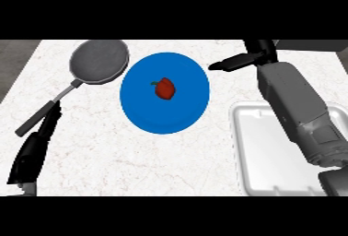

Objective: Pick the bell pepper from the tray and place it in the plate

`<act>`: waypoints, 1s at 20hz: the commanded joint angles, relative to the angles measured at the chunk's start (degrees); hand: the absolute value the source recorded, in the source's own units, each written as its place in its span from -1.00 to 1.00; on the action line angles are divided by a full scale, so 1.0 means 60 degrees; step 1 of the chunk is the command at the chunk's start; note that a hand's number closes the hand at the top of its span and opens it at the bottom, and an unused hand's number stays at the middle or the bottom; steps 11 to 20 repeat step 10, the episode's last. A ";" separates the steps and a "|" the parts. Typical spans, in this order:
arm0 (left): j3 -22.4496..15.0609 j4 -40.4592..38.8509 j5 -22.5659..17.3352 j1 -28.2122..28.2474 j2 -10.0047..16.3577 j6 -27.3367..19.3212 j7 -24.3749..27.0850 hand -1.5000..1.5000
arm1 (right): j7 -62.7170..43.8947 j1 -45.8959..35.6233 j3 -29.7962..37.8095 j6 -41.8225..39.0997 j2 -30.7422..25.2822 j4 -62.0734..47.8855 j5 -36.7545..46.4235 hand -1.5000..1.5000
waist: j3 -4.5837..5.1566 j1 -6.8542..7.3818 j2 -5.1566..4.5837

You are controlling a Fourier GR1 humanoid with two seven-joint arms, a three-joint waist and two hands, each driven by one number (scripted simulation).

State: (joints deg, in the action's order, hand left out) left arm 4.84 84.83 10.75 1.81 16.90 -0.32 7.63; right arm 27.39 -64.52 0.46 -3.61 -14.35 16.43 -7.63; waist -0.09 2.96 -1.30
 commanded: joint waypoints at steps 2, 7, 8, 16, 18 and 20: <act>0.0157 -0.0008 -0.0061 0.0087 0.0145 0.0127 0.0158 0.00 | 0.1433 0.0435 0.0126 -0.1151 -0.1120 -0.0618 0.0187 -1.00 | -0.0007 0.0135 -0.0060; -0.0011 -0.0136 0.0225 -0.0253 -0.0068 -0.0134 0.0195 0.00 | 0.1747 0.0197 0.0192 -0.1373 -0.1327 -0.1190 0.0342 -1.00 | -0.0010 0.0232 -0.0103; -0.0160 -0.0280 0.0261 -0.0293 -0.0163 -0.0061 0.0111 0.00 | 0.1447 -0.0042 0.0328 -0.1792 -0.1685 -0.1281 0.0226 -1.00 | -0.0008 0.0172 -0.0086; -0.0125 0.0055 0.0080 -0.0126 -0.0073 0.0155 0.0049 0.00 | 0.2054 0.0338 0.0323 -0.1623 -0.1778 -0.1380 0.0316 -1.00 | -0.0019 0.0297 -0.0124; -0.0125 0.0055 0.0080 -0.0126 -0.0073 0.0155 0.0049 0.00 | 0.2054 0.0338 0.0323 -0.1623 -0.1778 -0.1380 0.0316 -1.00 | -0.0019 0.0297 -0.0124; -0.0125 0.0055 0.0080 -0.0126 -0.0073 0.0155 0.0049 0.00 | 0.2054 0.0338 0.0323 -0.1623 -0.1778 -0.1380 0.0316 -1.00 | -0.0019 0.0297 -0.0124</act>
